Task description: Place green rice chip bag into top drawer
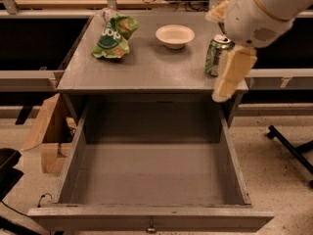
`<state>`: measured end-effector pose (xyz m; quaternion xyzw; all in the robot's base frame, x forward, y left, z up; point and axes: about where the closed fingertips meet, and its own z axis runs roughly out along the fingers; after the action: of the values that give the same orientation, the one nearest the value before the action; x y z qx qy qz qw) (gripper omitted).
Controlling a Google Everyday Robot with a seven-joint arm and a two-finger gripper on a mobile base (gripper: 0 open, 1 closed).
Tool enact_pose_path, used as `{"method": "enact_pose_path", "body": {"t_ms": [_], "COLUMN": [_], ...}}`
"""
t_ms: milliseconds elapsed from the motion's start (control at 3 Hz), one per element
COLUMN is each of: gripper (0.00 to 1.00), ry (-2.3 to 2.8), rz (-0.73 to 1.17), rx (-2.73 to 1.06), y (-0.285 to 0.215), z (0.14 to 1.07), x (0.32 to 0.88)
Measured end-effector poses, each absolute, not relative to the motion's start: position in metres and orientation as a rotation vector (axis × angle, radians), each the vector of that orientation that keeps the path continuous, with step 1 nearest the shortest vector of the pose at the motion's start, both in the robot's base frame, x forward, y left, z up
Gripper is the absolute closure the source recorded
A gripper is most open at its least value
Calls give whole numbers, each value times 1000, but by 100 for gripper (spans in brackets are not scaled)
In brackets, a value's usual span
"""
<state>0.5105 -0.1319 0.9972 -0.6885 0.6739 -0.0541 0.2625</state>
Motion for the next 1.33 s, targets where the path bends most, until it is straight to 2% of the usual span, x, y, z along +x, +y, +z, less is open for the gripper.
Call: {"method": "enact_pose_path", "body": {"t_ms": [667, 1000, 1333], "gripper": [0, 0, 0], "ry": [1451, 1443, 1465], "rz": [-387, -523, -695], "rx": [-2053, -2084, -2096], "y": [9, 87, 109], "z": [1046, 1045, 1038], "x": [570, 605, 637]}}
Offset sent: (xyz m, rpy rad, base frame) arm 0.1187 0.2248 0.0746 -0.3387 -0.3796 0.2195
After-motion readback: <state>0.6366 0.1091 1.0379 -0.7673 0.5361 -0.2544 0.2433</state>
